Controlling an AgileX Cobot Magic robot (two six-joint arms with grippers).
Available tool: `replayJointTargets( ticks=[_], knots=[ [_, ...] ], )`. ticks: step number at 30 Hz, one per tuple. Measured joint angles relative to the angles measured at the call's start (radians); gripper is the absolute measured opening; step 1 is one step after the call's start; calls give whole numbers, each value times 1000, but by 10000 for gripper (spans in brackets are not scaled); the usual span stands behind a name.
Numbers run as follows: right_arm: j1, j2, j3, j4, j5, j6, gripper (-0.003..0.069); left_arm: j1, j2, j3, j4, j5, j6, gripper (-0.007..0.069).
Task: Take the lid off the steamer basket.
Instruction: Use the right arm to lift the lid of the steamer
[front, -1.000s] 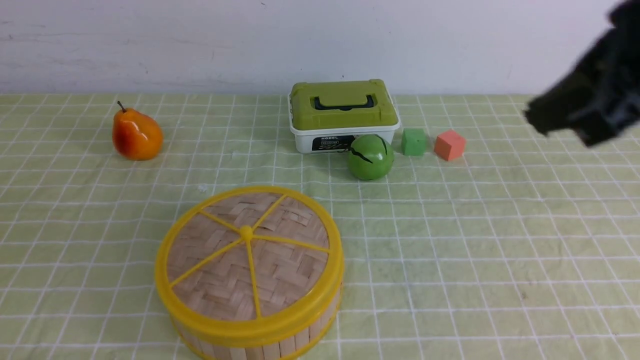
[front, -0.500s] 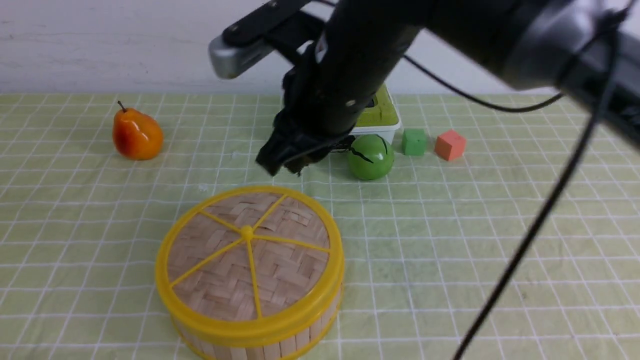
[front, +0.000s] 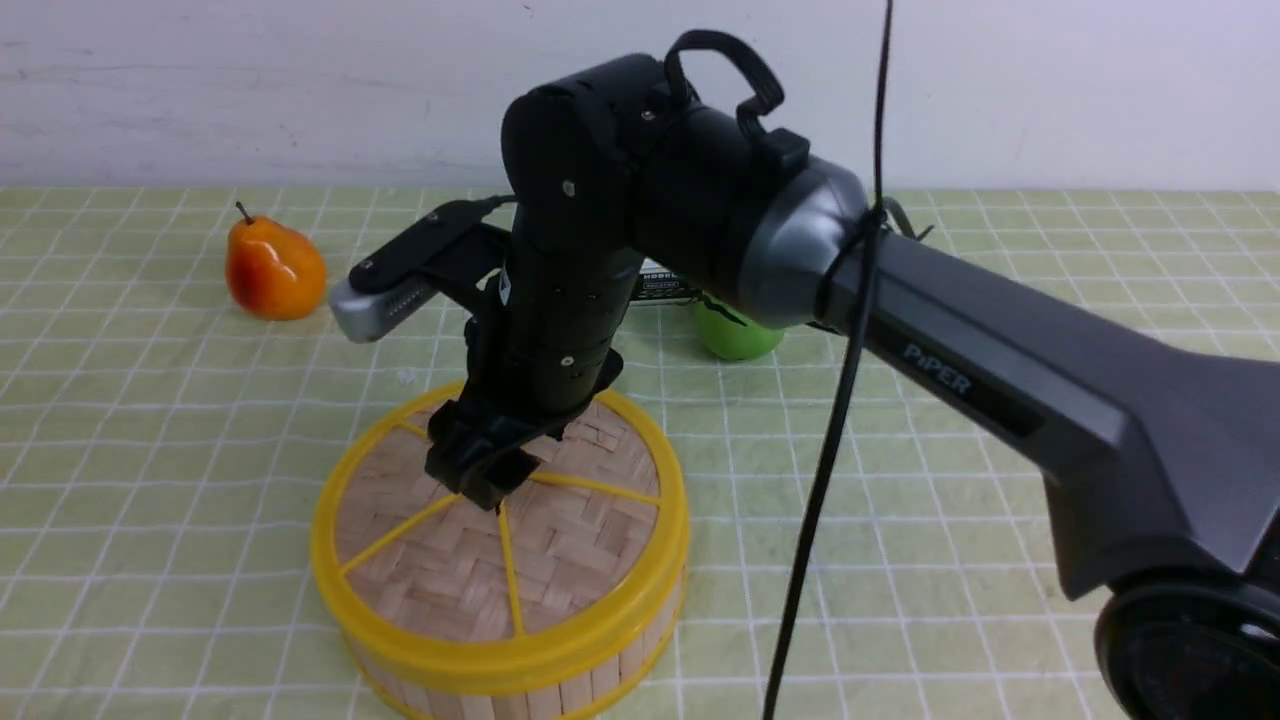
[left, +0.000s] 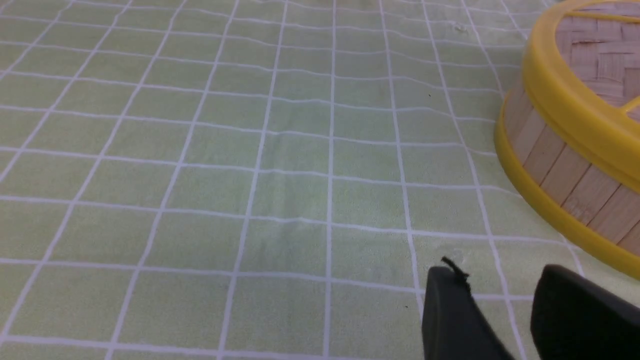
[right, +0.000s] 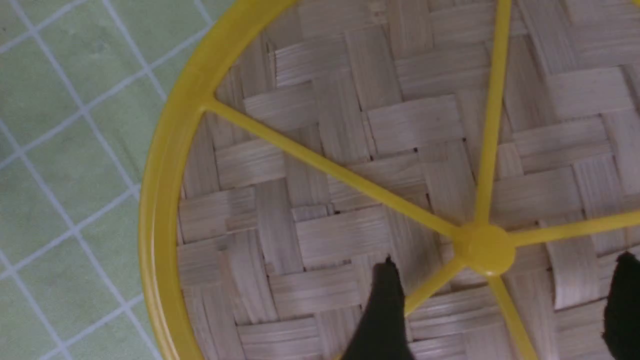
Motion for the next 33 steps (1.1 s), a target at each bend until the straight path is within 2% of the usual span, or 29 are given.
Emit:
replayJointTargets(
  ticks=[15, 17, 18, 19, 23, 29, 33],
  knots=[
    [0, 39, -6, 23, -88, 0, 328, 0, 0, 0, 0, 0, 0, 239],
    [0, 39, -7, 23, -90, 0, 271, 0, 0, 0, 0, 0, 0, 239],
    [0, 39, -7, 23, -90, 0, 271, 0, 0, 0, 0, 0, 0, 239],
    [0, 39, -8, 24, -88, 0, 209, 0, 0, 0, 0, 0, 0, 239],
    [0, 39, -10, 31, -81, 0, 76, 0, 0, 0, 0, 0, 0, 239],
    [0, 21, -10, 17, -60, 1, 80, 0, 0, 0, 0, 0, 0, 239],
    [0, -63, -10, -45, -20, 1, 80, 0, 0, 0, 0, 0, 0, 239]
  ],
)
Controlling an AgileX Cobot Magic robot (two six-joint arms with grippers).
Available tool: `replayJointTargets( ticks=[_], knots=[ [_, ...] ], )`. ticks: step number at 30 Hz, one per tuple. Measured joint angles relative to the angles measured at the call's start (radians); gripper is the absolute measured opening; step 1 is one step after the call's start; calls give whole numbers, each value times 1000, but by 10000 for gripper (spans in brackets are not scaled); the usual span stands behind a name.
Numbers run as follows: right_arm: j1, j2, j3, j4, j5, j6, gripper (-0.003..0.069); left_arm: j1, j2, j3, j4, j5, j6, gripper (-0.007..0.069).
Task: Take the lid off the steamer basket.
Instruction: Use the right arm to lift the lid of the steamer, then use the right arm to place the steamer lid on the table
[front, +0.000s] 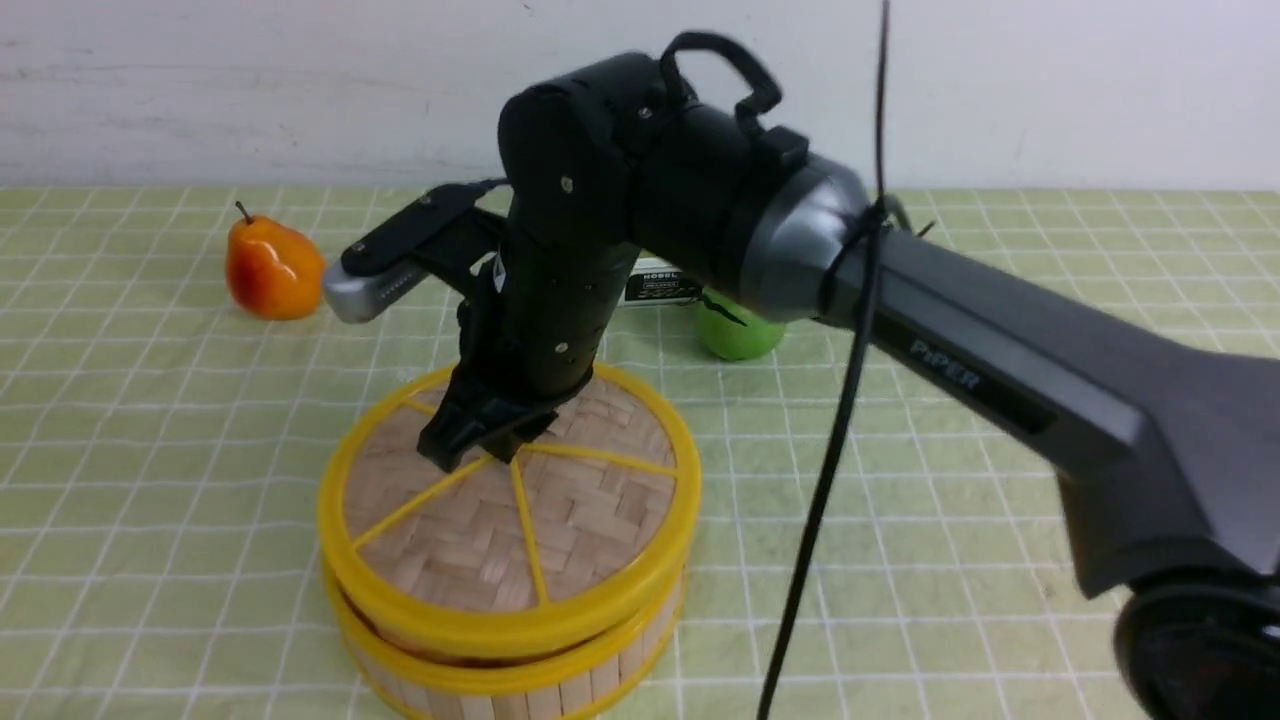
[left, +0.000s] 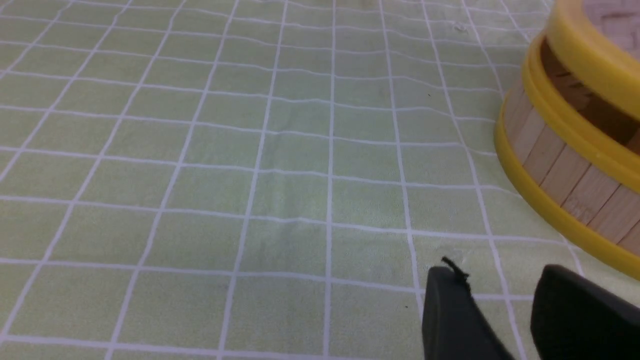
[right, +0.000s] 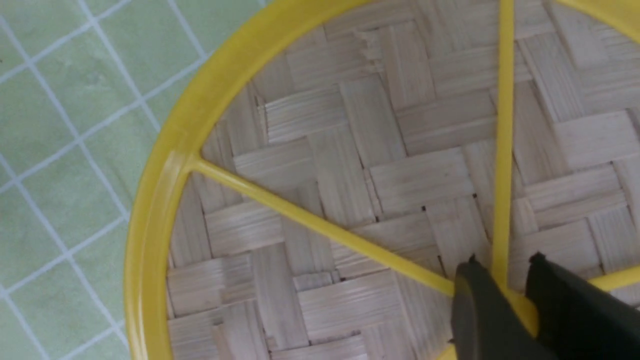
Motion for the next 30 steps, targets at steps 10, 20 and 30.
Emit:
replayJointTargets(
  ticks=[10, 20, 30],
  knots=[
    [-42, -444, 143, -150, 22, 21, 80, 0, 0, 0, 0, 0, 0, 239],
    [-323, -772, 820, -148, -91, 98, 80, 0, 0, 0, 0, -1, 0, 239],
    [-497, -668, 1154, 22, -543, 104, 80, 0, 0, 0, 0, -1, 0, 239]
  ],
)
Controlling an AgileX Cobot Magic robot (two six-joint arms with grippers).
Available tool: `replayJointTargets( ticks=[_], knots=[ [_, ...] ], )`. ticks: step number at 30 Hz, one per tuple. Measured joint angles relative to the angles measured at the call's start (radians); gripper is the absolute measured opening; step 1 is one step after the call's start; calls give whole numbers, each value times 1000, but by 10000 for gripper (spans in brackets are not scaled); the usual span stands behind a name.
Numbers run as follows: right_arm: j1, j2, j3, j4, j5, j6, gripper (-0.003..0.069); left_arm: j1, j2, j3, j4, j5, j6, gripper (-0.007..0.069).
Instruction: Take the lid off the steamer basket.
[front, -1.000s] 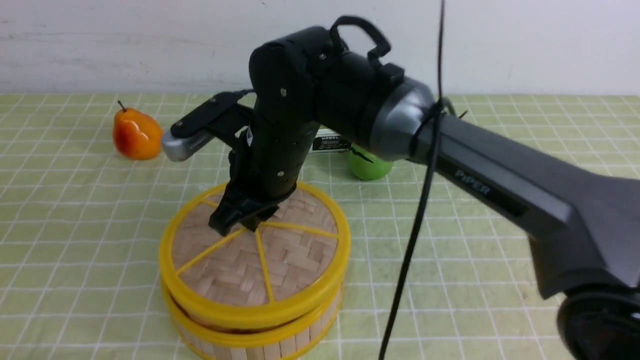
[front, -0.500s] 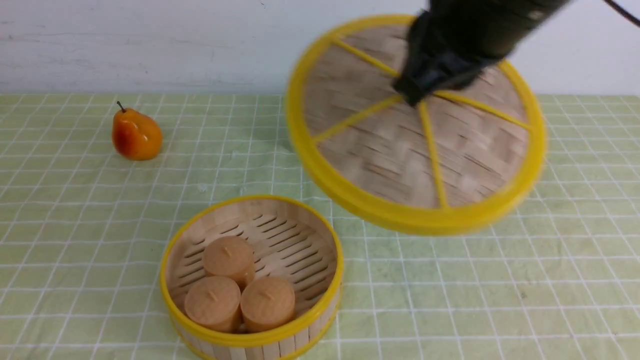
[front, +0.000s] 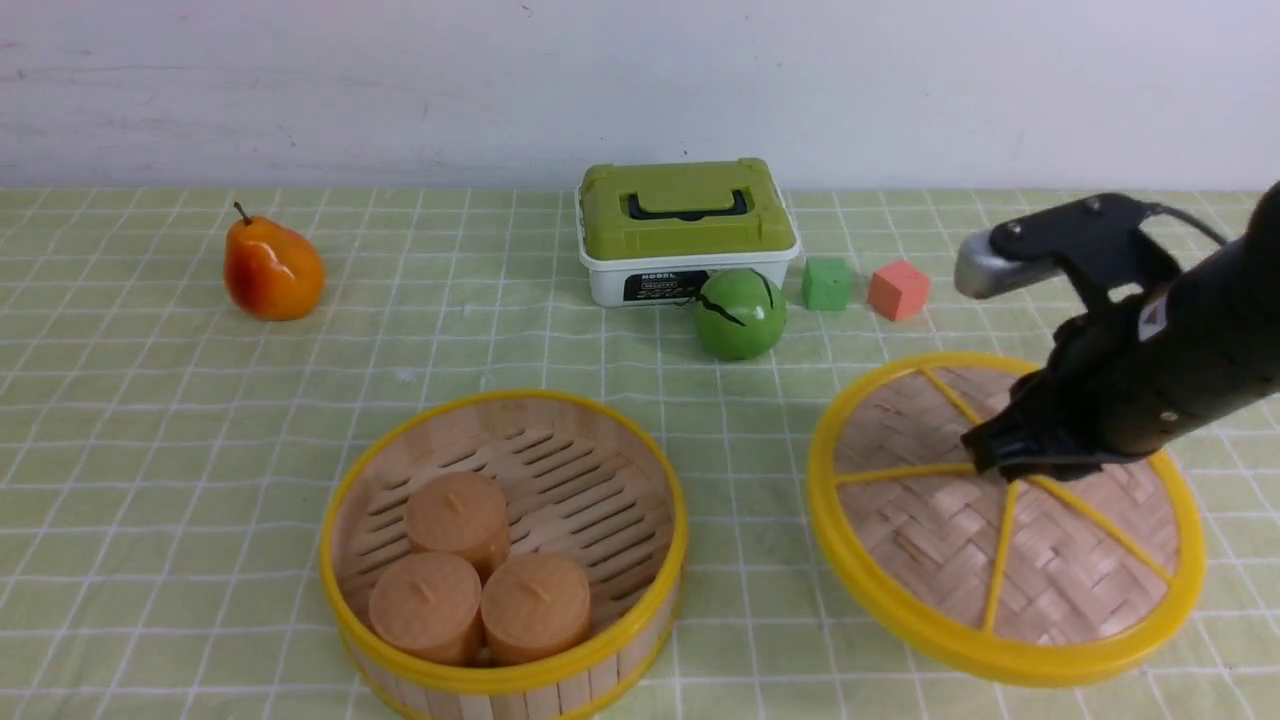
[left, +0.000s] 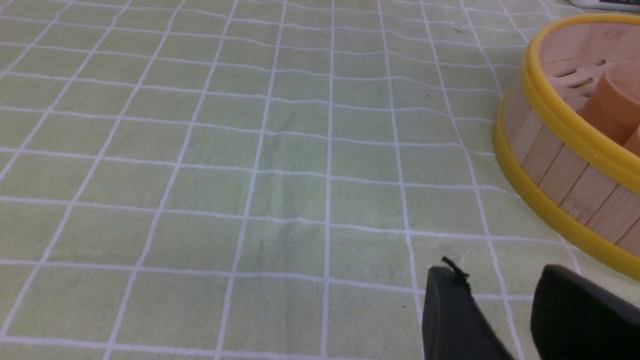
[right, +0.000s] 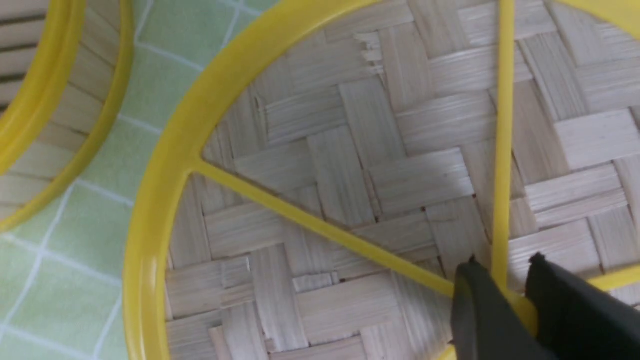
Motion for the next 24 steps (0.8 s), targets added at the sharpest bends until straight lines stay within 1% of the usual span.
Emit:
replayJointTargets(
  ticks=[1, 4, 8, 11, 13, 14, 15, 16, 18, 21, 24],
  knots=[
    [0, 31, 2, 4, -45, 0, 80, 0, 0, 0, 0, 0, 0, 239],
    [0, 109, 2, 10, -105, 0, 80, 0, 0, 0, 0, 0, 0, 239],
    [0, 187, 3, 15, -123, 0, 80, 0, 0, 0, 0, 0, 0, 239],
    [0, 236, 3, 16, -127, 0, 108, 0, 0, 0, 0, 0, 0, 239],
    [0, 241, 2, 16, -134, 0, 156, 0, 0, 0, 0, 0, 0, 239],
    [0, 241, 2, 16, -140, 0, 192, 0, 0, 0, 0, 0, 0, 239],
    [0, 241, 2, 16, -140, 0, 200, 0, 0, 0, 0, 0, 0, 239],
    [-1, 240, -1, 16, -138, 0, 259, 0, 0, 0, 0, 0, 0, 239],
    [-1, 221, -8, 16, -113, 0, 344, 0, 0, 0, 0, 0, 0, 239],
    [-1, 110, -12, 16, -63, -6, 442, 0, 0, 0, 0, 0, 0, 239],
    [-1, -40, -18, 16, -25, -12, 479, 0, 0, 0, 0, 0, 0, 239]
  ],
)
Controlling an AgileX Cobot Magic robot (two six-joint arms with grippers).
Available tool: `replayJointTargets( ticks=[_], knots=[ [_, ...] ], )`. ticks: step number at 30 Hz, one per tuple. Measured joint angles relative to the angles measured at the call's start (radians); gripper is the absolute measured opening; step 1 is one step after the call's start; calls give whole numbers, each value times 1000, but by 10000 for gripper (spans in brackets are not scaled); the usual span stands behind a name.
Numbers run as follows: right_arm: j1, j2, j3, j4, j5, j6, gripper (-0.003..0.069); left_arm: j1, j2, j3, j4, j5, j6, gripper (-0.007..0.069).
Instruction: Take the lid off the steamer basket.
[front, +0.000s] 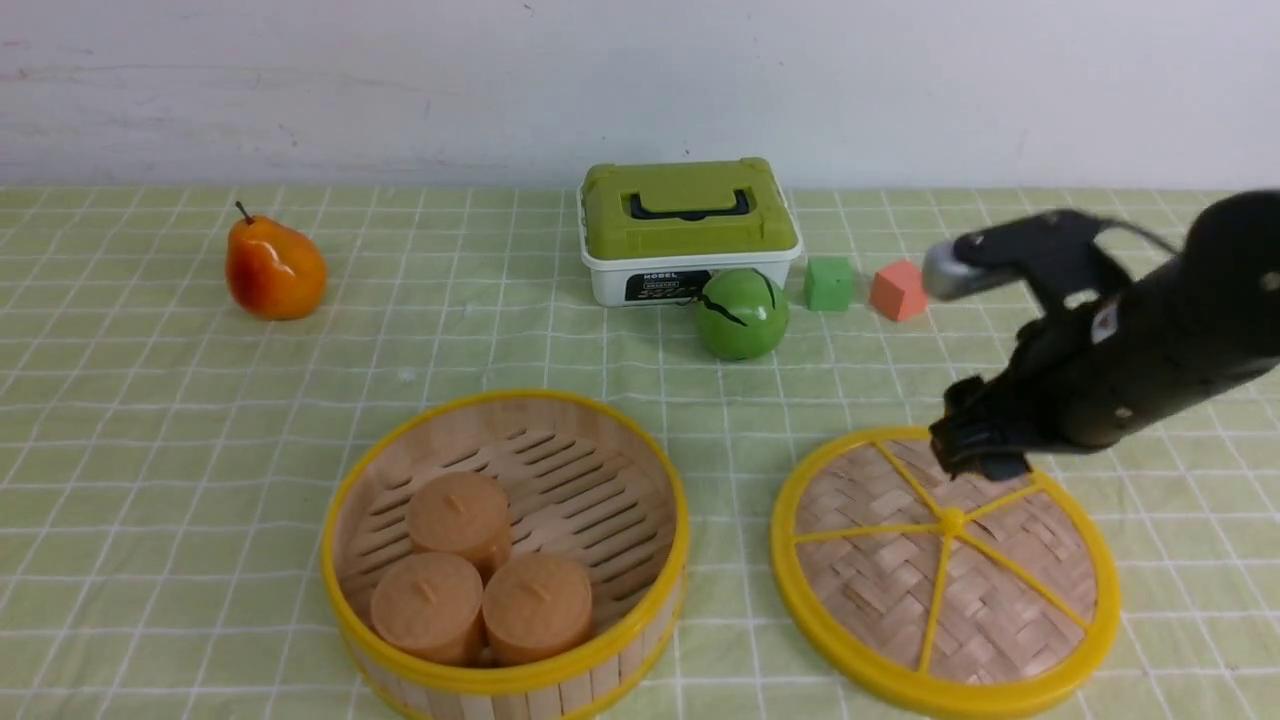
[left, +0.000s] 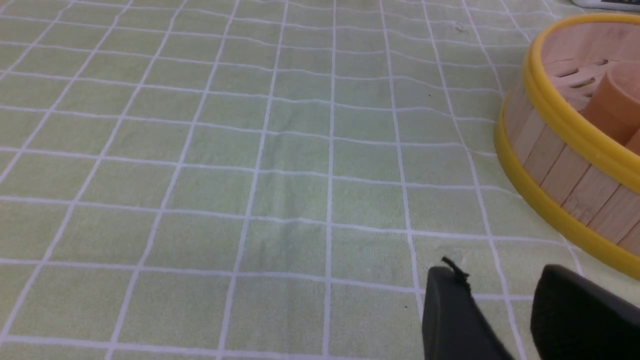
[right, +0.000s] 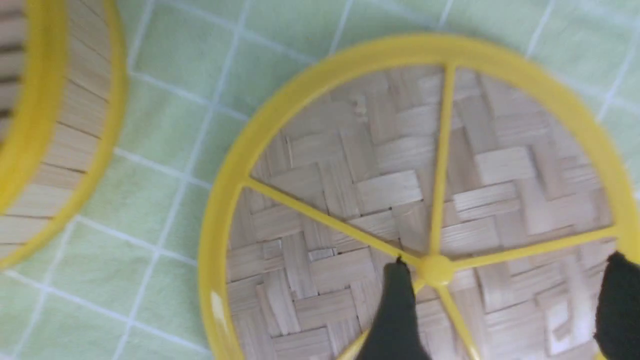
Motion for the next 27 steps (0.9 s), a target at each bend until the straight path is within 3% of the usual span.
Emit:
replayJointTargets(
  ticks=[3, 7, 9, 10, 11, 13, 15, 27],
  knots=[
    [0, -179, 1, -17, 46, -2, 469, 0, 0, 0, 0, 0, 0, 239],
    [0, -361, 36, -41, 77, -2, 388, 0, 0, 0, 0, 0, 0, 239],
    [0, -522, 108, -46, 98, -2, 258, 0, 0, 0, 0, 0, 0, 239],
    [0, -533, 114, -46, 100, -2, 246, 0, 0, 0, 0, 0, 0, 239],
    [0, -625, 165, -46, 112, -2, 156, 0, 0, 0, 0, 0, 0, 239],
    [0, -737, 232, -45, 127, -3, 48, 0, 0, 0, 0, 0, 0, 239],
    [0, -831, 284, -45, 136, -2, 0, 0, 0, 0, 0, 0, 0, 239],
    [0, -1018, 381, -110, 151, 15, -20, 0, 0, 0, 0, 0, 0, 239]
  ],
)
